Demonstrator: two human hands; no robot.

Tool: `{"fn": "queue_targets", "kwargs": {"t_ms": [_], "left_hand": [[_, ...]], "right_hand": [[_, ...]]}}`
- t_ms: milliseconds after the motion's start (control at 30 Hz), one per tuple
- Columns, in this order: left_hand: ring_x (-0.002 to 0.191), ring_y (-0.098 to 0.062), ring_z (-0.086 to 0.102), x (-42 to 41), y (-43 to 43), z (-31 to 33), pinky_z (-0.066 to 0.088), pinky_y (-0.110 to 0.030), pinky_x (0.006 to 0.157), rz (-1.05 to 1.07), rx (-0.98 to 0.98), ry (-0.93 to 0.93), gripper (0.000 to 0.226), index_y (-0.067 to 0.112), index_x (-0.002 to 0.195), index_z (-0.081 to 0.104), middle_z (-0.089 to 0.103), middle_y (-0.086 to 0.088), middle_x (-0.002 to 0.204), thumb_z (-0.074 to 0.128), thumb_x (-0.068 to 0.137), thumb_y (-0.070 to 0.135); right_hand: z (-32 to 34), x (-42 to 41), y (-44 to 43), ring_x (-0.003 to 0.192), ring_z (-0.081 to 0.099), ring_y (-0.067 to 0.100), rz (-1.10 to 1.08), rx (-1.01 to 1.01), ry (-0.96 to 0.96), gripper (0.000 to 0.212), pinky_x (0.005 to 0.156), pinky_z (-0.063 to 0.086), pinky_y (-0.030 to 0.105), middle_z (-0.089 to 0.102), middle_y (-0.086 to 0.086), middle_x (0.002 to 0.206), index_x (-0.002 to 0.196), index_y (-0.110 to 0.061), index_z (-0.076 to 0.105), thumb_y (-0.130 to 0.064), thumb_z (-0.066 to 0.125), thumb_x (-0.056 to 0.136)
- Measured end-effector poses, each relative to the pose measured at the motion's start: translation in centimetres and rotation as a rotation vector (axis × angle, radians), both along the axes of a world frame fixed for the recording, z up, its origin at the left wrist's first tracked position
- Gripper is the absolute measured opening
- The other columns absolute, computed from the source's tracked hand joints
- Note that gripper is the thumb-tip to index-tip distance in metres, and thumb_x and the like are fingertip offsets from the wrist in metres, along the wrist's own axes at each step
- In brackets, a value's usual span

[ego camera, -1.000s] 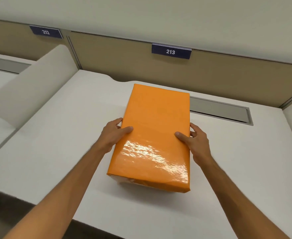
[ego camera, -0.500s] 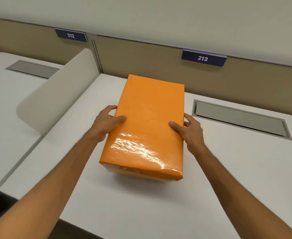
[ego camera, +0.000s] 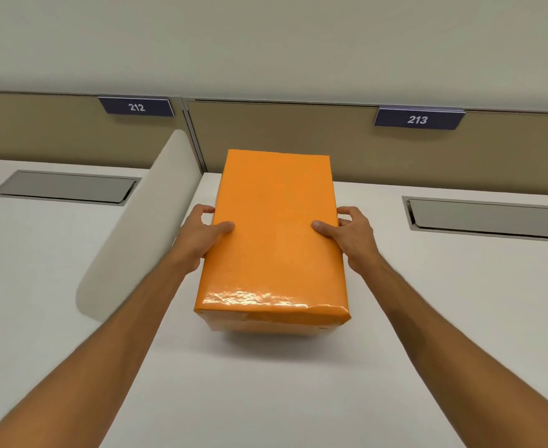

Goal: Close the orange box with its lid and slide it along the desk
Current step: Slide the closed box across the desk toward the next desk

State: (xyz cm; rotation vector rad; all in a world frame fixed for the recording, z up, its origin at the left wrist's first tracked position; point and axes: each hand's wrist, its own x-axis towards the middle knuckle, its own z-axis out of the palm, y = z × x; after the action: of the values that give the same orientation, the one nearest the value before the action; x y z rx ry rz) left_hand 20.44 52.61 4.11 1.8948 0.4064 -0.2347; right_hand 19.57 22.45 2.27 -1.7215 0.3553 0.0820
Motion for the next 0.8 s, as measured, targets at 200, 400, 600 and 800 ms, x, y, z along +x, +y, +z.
{"fn": "queue_targets", "kwargs": {"t_ms": [200,400,600,800], "left_hand": [[0.107,-0.033,0.066,5.4,4.7,0.5,0.058,-0.049,0.079,0.001,-0.001,0.035,0.075,0.029,0.135,0.043,0.060,-0.009,0.134,0.083,0.074,0.045],[0.106,-0.034,0.066,9.5,7.2,-0.6,0.054,-0.059,0.093,0.007,0.003,0.096,0.080,0.029,0.133,0.042,0.061,-0.012,0.132,0.089,0.069,0.039],[0.113,-0.036,0.062,11.5,8.4,-1.8,0.051,-0.060,0.097,0.028,0.021,0.132,0.079,0.027,0.137,0.041,0.057,-0.013,0.136,0.087,0.073,0.034],[0.115,-0.037,0.060,12.2,8.5,-2.2,0.050,-0.060,0.098,0.039,0.021,0.126,0.079,0.027,0.139,0.040,0.056,-0.013,0.138,0.086,0.075,0.033]], "right_hand": [[0.0,5.1,5.3,0.119,0.064,0.034,-0.002,-0.048,0.008,0.084,0.099,0.054,0.055,0.060,0.015,0.140,0.139,-0.015,0.047,-0.042,0.090,0.071],[-1.2,8.8,8.6,0.122,0.062,0.035,-0.019,-0.076,0.033,0.085,0.100,0.053,0.055,0.058,0.016,0.142,0.141,-0.014,0.046,-0.041,0.089,0.072],[-2.4,10.6,10.3,0.123,0.061,0.035,-0.016,-0.125,0.038,0.082,0.101,0.053,0.052,0.057,0.016,0.144,0.141,-0.013,0.045,-0.041,0.086,0.076],[-3.1,11.4,10.3,0.124,0.061,0.034,-0.010,-0.155,0.029,0.083,0.098,0.053,0.050,0.057,0.015,0.145,0.143,-0.014,0.045,-0.043,0.085,0.076]]}}
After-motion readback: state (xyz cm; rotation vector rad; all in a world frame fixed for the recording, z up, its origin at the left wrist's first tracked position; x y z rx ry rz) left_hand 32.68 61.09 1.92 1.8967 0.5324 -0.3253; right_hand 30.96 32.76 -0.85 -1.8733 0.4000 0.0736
